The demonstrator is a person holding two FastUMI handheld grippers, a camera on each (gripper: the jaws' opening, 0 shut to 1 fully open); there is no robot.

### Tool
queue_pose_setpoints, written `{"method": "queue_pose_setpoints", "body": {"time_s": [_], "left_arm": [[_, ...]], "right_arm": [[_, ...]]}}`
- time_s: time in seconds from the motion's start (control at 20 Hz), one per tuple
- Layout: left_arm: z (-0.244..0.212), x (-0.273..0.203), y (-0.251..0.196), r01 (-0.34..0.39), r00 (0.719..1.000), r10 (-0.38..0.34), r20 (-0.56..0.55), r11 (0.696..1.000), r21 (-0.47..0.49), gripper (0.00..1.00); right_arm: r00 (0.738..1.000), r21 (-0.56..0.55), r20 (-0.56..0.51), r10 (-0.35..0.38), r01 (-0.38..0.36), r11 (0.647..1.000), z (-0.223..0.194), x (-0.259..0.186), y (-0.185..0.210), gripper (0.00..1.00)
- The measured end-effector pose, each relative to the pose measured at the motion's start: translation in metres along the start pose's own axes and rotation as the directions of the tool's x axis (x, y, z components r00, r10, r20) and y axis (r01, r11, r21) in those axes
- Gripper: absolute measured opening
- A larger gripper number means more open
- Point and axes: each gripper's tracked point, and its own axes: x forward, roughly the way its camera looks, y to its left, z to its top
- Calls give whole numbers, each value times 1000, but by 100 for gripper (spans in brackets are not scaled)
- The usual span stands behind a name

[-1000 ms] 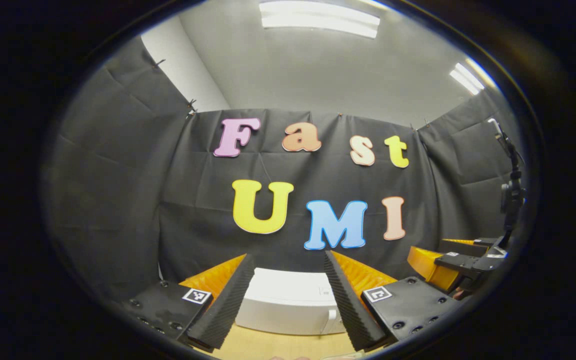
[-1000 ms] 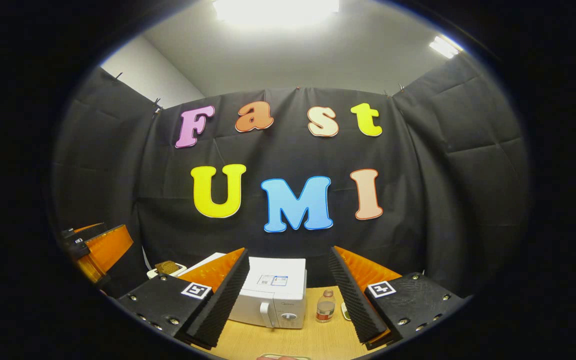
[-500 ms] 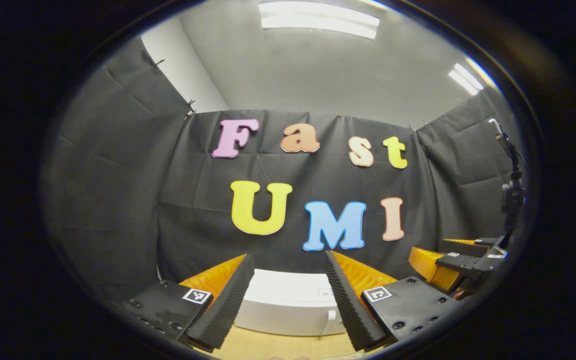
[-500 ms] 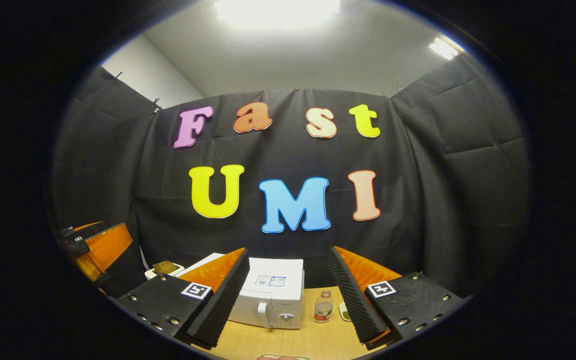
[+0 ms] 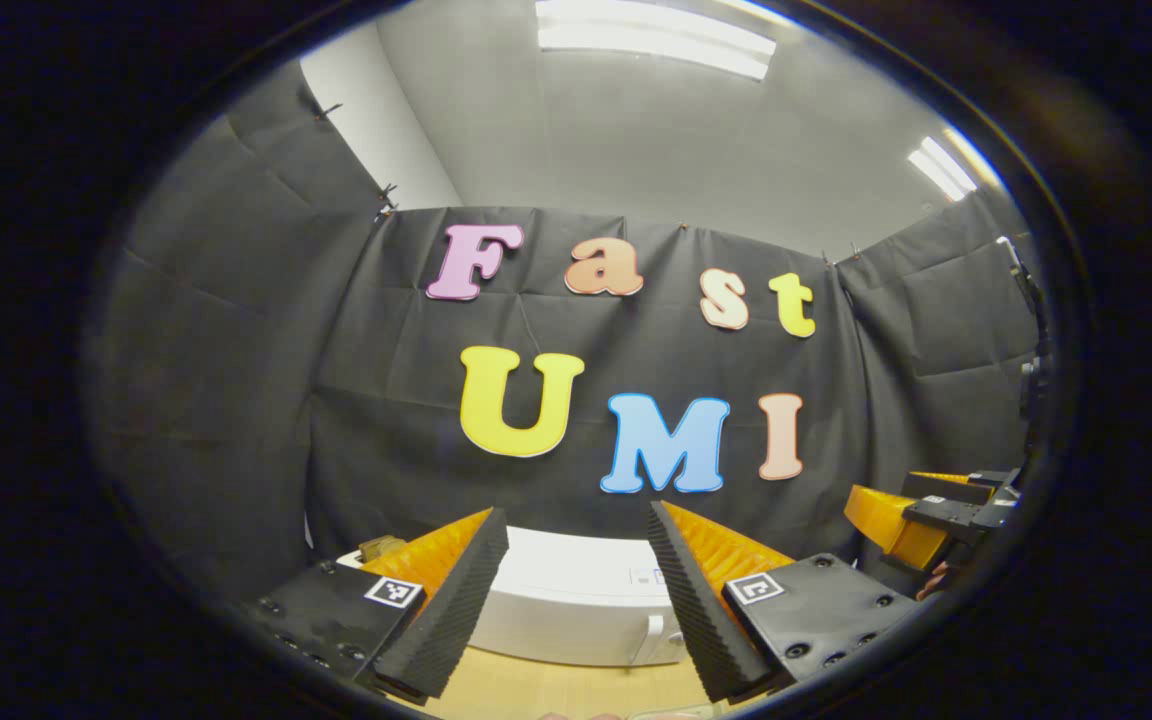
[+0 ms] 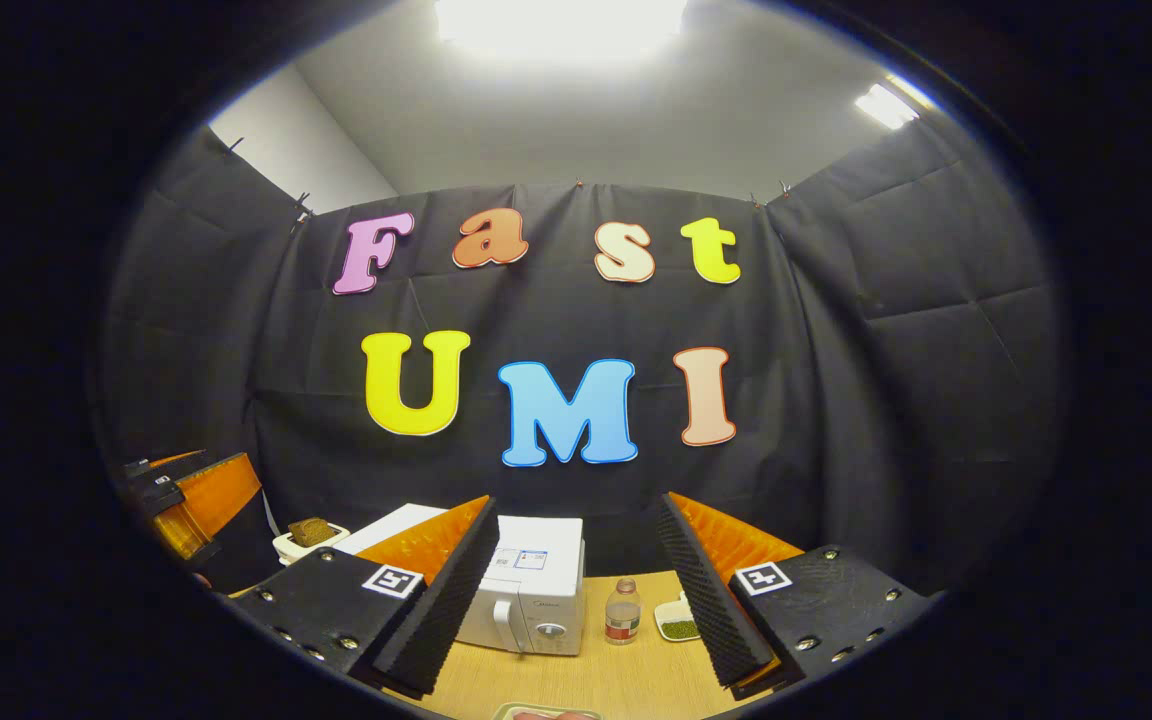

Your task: Open the microwave oven with the left hand, put the food in, and close the microwave oven.

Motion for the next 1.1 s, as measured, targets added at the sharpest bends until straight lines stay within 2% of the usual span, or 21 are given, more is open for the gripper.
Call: {"method": "queue_pose_setpoints", "body": {"time_s": [0.35,0.4,0.7,0.9,1.1], "left_arm": [[-22,-3,1,2,999,-1,-41,1000,17,93],[-26,-1,0,3,999,-2,-50,1000,19,95],[-54,8,-14,37,994,-33,-104,999,32,93],[-77,13,-34,97,988,-94,-123,995,18,95],[-114,29,-57,141,984,-135,-115,989,50,93]], "right_arm": [[1000,-9,-10,-18,18,1000,-12,-3,-11,98],[1000,-8,-16,-17,17,1000,-14,-3,-12,98],[999,-11,-37,-31,31,999,-26,-6,-26,98],[998,-18,-50,-41,40,999,-33,-9,-35,98],[996,-29,-69,-61,59,998,-43,-12,-46,98]]}}
